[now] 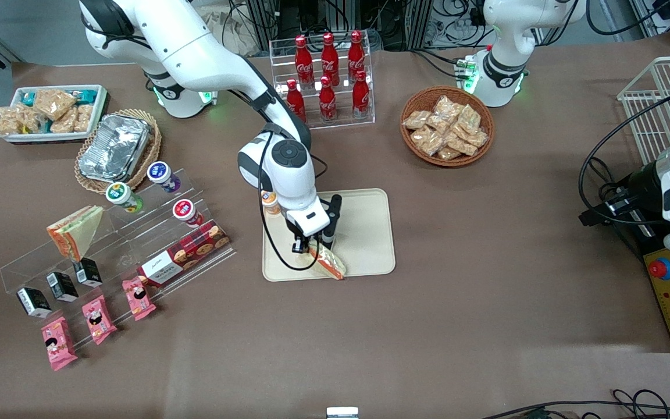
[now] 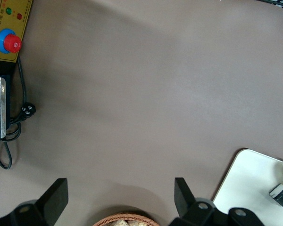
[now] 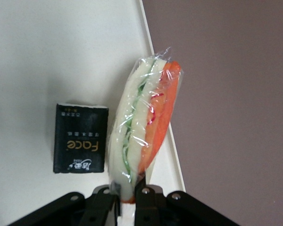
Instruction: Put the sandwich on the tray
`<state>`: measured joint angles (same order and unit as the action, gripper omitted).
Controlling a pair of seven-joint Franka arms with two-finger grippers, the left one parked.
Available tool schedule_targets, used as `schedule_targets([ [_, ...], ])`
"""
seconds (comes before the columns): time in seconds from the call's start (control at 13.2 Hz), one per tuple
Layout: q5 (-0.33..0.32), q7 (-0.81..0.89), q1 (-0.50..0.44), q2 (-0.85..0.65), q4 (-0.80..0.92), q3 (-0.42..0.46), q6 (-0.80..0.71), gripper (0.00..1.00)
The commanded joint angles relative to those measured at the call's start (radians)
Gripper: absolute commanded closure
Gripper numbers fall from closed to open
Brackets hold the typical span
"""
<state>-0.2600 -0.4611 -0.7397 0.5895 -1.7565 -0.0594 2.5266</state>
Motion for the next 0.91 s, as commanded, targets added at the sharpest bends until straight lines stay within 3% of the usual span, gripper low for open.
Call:
schedule_targets([
  [0.0,-0.015,0.065,-0.017,-0.023,-0.02,-0.008,-0.012,0.75],
  [0.15,-0.015,0.133,-0.029,-0.027,-0.018,-0.008,-0.037,0.71],
  [0.3,0.004,0.153,-0.015,-0.027,-0.014,-0.008,-0.04,0.16],
  [0.38,0.007,0.156,-0.015,-0.028,-0.014,-0.008,-0.04,0.01],
  [0.6,0.022,0.156,0.005,-0.082,-0.005,-0.011,-0.136,0.01],
  [0.83,0.117,0.157,0.023,-0.141,0.037,-0.019,-0.25,0.01],
])
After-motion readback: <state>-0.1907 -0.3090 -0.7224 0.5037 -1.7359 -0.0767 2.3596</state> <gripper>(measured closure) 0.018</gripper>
